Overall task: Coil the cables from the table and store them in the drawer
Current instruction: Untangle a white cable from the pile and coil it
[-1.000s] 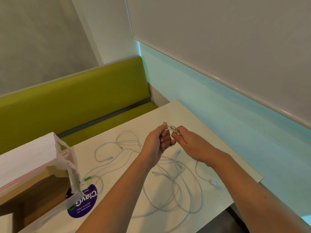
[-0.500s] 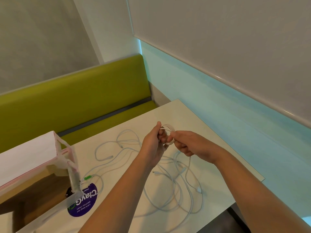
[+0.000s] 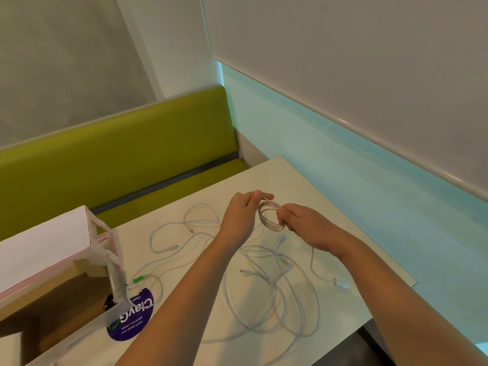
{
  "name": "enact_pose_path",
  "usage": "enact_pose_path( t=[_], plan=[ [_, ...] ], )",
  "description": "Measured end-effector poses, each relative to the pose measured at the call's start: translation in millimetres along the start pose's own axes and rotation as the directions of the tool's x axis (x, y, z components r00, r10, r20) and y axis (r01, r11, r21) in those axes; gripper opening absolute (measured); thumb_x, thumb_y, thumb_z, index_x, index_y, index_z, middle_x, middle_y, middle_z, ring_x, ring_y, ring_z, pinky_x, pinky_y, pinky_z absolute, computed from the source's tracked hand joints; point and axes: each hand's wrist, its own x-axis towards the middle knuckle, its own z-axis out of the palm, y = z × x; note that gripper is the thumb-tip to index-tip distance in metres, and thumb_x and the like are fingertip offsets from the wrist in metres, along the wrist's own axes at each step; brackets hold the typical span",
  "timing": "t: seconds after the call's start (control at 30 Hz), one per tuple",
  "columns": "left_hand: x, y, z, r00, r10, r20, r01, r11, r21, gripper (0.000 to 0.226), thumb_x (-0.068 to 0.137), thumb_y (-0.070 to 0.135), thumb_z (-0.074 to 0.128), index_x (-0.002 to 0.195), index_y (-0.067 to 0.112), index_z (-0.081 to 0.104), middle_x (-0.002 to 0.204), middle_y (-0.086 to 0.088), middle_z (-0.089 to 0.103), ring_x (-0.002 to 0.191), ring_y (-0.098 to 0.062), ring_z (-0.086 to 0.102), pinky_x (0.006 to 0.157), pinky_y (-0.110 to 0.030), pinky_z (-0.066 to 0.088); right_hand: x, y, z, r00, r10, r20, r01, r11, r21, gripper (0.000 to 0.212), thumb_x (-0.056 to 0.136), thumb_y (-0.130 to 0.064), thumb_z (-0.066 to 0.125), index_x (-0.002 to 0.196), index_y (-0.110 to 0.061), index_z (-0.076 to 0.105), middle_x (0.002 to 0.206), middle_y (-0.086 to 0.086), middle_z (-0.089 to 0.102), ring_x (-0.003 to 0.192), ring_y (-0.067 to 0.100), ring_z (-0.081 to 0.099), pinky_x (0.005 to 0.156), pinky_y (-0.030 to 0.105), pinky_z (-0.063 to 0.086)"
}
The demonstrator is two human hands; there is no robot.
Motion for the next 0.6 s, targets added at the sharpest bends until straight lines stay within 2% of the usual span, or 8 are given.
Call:
enact_pose_path(
  t=[0.07,0.13,0.17,0.23,0.3,0.37,0.47,0.6],
  plan=[
    [-2,2,3,0.999,-0.051,0.003,0.051,0.998,-0.024,0.039,0.107,0.025,0.033,0.119,0.019,0.07,0.103,0.001,0.06,0.108,-0.011,0.055,0.085,-0.016,0.037,3,0,1,0.998,0.014,-0.059,-0.019,0.997,-0.079,0.035,0.104,-0.037,0.032,0.079,-0.023,0.051,0.072,-0.008,0.05,0.066,0.01,0.044,0.064,0.028,0.036],
    [-2,2,5,0.993,-0.106,0.044,0.109,0.99,-0.092,0.038,0.106,0.021,0.034,0.126,0.018,0.065,0.113,-0.018,0.063,0.109,-0.028,0.055,0.087,-0.027,0.041,5,2,0,0.994,0.029,-0.103,-0.042,0.992,-0.123,0.035,0.104,-0.039,0.031,0.08,-0.025,0.051,0.073,-0.008,0.052,0.067,0.011,0.046,0.067,0.032,0.037],
    [-3,2,5,0.991,-0.112,0.074,0.119,0.987,-0.109,0.037,0.105,0.02,0.035,0.129,0.017,0.063,0.106,-0.022,0.062,0.098,-0.028,0.058,0.08,-0.026,0.042,6,3,0,0.993,0.031,-0.116,-0.046,0.991,-0.123,0.035,0.104,-0.039,0.031,0.08,-0.024,0.051,0.073,-0.008,0.052,0.068,0.012,0.046,0.067,0.032,0.037],
    [-4,1,4,0.988,-0.082,0.128,0.095,0.991,-0.095,0.035,0.104,0.017,0.04,0.134,0.017,0.058,0.089,-0.009,0.063,0.077,-0.015,0.058,0.071,-0.021,0.046,6,2,-1,0.992,0.025,-0.126,-0.035,0.996,-0.082,0.035,0.105,-0.037,0.032,0.08,-0.022,0.052,0.073,-0.007,0.051,0.066,0.011,0.044,0.064,0.029,0.035],
    [-2,-3,4,0.992,-0.015,0.127,0.018,1.0,-0.024,0.036,0.102,0.014,0.048,0.137,0.017,0.056,0.082,-0.001,0.065,0.075,-0.012,0.062,0.079,-0.027,0.056,5,0,-3,0.993,0.017,-0.119,-0.019,1.0,-0.017,0.036,0.105,-0.035,0.033,0.08,-0.019,0.053,0.069,-0.006,0.048,0.062,0.01,0.041,0.059,0.025,0.032],
    [0,-8,3,0.996,0.041,0.074,-0.043,0.999,0.019,0.035,0.099,0.011,0.055,0.133,0.017,0.059,0.079,0.0,0.068,0.075,-0.016,0.067,0.086,-0.036,0.057,4,-1,-6,0.995,0.011,-0.099,-0.006,0.999,0.045,0.036,0.105,-0.033,0.033,0.079,-0.018,0.053,0.065,-0.006,0.044,0.057,0.009,0.037,0.057,0.023,0.029],
    [0,-11,2,0.998,0.058,-0.024,-0.059,0.997,-0.049,0.032,0.093,0.007,0.064,0.125,0.013,0.066,0.075,0.003,0.069,0.07,-0.016,0.068,0.084,-0.039,0.059,0,-3,-11,0.998,0.016,-0.063,-0.008,0.992,0.126,0.036,0.105,-0.033,0.034,0.079,-0.017,0.054,0.06,-0.007,0.041,0.052,0.008,0.033,0.053,0.021,0.029],
    [0,-15,7,0.986,0.053,-0.16,-0.073,0.99,-0.122,0.028,0.089,0.008,0.07,0.115,0.017,0.072,0.081,-0.003,0.071,0.073,-0.017,0.071,0.081,-0.037,0.06,-3,-7,-15,0.999,0.017,-0.038,-0.009,0.979,0.204,0.036,0.105,-0.033,0.035,0.079,-0.017,0.054,0.056,-0.01,0.039,0.048,0.005,0.03,0.047,0.016,0.028]
  ],
)
